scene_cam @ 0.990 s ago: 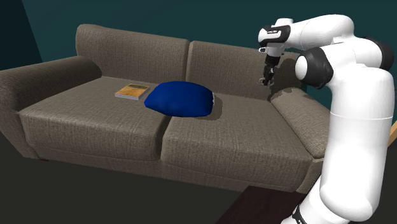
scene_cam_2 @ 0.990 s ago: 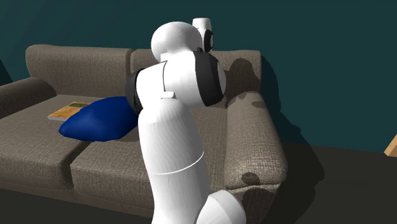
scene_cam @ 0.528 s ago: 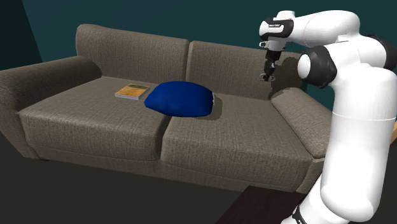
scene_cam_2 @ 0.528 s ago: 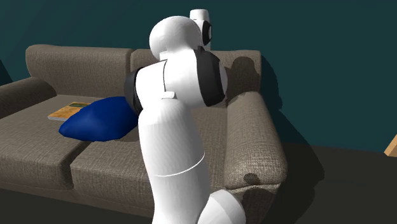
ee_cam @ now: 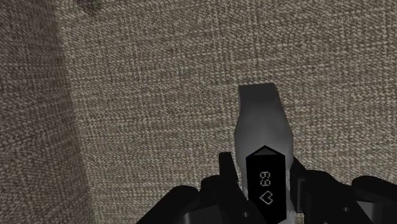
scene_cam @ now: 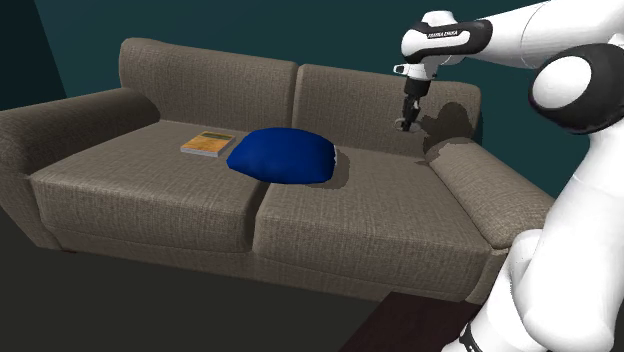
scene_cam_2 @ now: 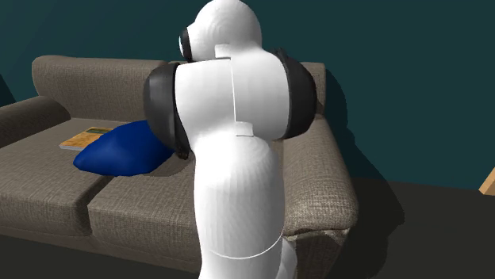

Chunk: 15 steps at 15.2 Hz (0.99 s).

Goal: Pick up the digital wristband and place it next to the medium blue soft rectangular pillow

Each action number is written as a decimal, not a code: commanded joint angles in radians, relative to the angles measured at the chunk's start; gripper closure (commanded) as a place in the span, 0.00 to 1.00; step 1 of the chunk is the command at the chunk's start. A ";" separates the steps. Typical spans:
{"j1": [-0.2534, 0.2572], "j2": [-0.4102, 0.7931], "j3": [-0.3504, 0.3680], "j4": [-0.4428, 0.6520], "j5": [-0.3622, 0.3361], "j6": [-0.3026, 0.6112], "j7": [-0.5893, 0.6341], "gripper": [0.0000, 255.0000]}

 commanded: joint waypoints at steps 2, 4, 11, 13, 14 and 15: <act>0.051 -0.095 0.050 -0.078 -0.076 0.001 0.112 1.00; 0.074 -0.147 0.089 -0.123 -0.112 -0.001 0.181 1.00; 0.130 -0.271 0.230 -0.239 -0.174 -0.019 0.394 1.00; 0.145 -0.293 0.268 -0.262 -0.179 -0.025 0.449 1.00; 0.153 -0.301 0.287 -0.272 -0.179 -0.028 0.476 1.00; 0.157 -0.306 0.298 -0.277 -0.179 -0.029 0.492 1.00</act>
